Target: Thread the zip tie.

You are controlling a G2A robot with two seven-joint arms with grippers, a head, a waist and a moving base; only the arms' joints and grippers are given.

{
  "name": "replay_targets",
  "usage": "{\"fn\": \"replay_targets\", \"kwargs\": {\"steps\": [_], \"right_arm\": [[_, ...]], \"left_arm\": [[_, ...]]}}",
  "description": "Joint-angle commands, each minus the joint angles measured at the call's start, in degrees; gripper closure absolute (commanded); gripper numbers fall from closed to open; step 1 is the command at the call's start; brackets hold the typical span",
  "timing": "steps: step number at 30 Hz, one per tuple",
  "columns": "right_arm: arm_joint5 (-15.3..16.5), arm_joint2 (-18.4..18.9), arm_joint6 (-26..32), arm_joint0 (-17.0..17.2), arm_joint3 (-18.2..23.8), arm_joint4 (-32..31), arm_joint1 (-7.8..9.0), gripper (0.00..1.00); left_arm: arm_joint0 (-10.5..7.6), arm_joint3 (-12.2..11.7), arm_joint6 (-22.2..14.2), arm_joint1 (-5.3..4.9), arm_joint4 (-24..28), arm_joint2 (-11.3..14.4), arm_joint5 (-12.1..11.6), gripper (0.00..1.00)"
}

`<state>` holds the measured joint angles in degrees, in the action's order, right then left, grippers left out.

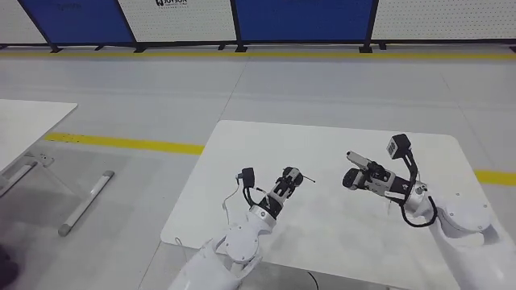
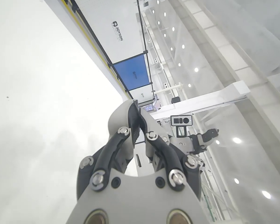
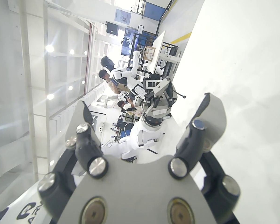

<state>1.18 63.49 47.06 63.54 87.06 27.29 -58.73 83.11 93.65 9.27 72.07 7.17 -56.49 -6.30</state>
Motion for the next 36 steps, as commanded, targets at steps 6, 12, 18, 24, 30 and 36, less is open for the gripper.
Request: {"fn": "replay_targets", "kwargs": {"steps": [6,12,18,24,30,36], "right_arm": [[0.00,-0.03,-0.02,0.00,0.02,-0.06,0.00,0.00],[0.00,-0.03,-0.02,0.00,0.02,-0.06,0.00,0.00],[0.00,-0.03,-0.02,0.00,0.02,-0.06,0.00,0.00],[0.00,-0.03,-0.02,0.00,0.02,-0.06,0.00,0.00],[0.00,-0.03,-0.02,0.00,0.02,-0.06,0.00,0.00],[0.00,-0.03,-0.02,0.00,0.02,-0.06,0.00,0.00]], "left_arm": [[-0.02,-0.01,0.03,-0.01,-0.04,-0.02,-0.04,1.00],[-0.79,-1.48,-0.78,0.29,2.67,-0.27,2.85,1.00],[1.19,6.05,-4.82,-0.05,7.55,-3.01,2.78,1.00],[7.42,19.64,-8.15,-1.12,8.48,-7.24,2.67,1.00],[11.57,25.75,-8.05,-1.65,5.40,-9.40,1.59,1.00],[8.98,17.41,-5.11,-1.13,2.68,-7.43,4.86,1.00]]}}
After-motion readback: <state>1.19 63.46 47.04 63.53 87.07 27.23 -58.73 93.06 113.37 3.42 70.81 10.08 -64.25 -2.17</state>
